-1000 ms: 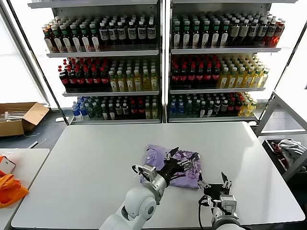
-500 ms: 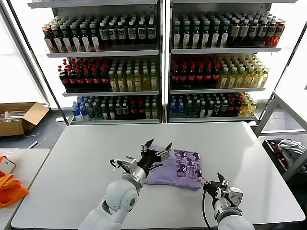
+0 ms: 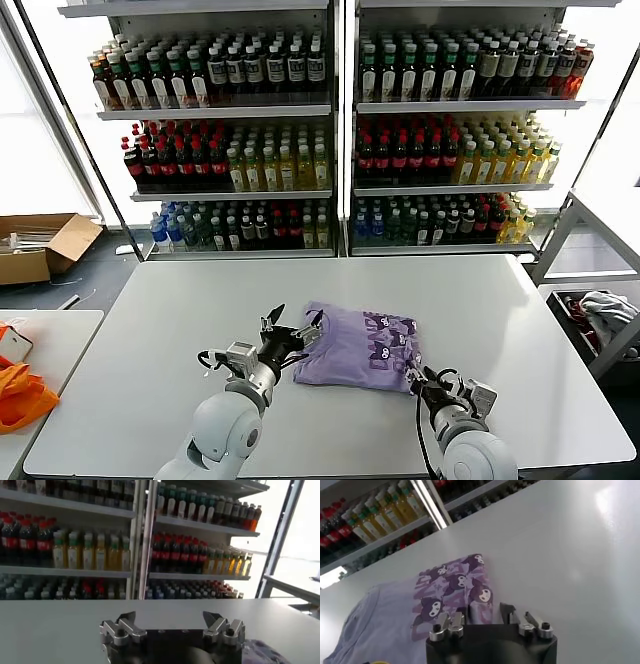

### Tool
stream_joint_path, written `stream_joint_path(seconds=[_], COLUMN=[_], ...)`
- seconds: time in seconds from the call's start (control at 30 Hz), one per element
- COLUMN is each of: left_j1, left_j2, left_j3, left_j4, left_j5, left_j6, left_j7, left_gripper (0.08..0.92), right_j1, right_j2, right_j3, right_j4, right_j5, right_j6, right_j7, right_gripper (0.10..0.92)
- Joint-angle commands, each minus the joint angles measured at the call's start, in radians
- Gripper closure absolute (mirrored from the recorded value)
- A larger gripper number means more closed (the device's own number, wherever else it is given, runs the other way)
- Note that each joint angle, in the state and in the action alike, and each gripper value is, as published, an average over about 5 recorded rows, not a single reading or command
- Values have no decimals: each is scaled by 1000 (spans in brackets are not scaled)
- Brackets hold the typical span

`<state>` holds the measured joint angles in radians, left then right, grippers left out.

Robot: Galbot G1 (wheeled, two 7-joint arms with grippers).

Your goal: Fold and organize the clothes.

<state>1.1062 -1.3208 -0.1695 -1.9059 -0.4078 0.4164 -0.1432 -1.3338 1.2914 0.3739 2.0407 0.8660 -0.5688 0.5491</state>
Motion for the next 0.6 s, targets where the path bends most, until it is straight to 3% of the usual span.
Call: stream_joint_path(seconds=[0.03, 0.4, 0.6], left_j1=[84, 141, 168], left_j2=[-5, -21, -24], left_j3=[-56, -92, -137], left_j4=[-27, -87, -131], left_j5=[29, 39, 36], left_j6=[13, 19, 4], left_j7=[-14, -17, -22], left_gripper=[177, 177, 177], right_j1=[37, 98, 130], right_j2=[-14, -111, -194], right_j3=[-16, 13, 1], right_j4=[-58, -46, -93], right_j5=[113, -28, -160], right_j6=[-8, -11, -13], right_j7=[45, -40, -144], right_gripper=[576, 883, 898])
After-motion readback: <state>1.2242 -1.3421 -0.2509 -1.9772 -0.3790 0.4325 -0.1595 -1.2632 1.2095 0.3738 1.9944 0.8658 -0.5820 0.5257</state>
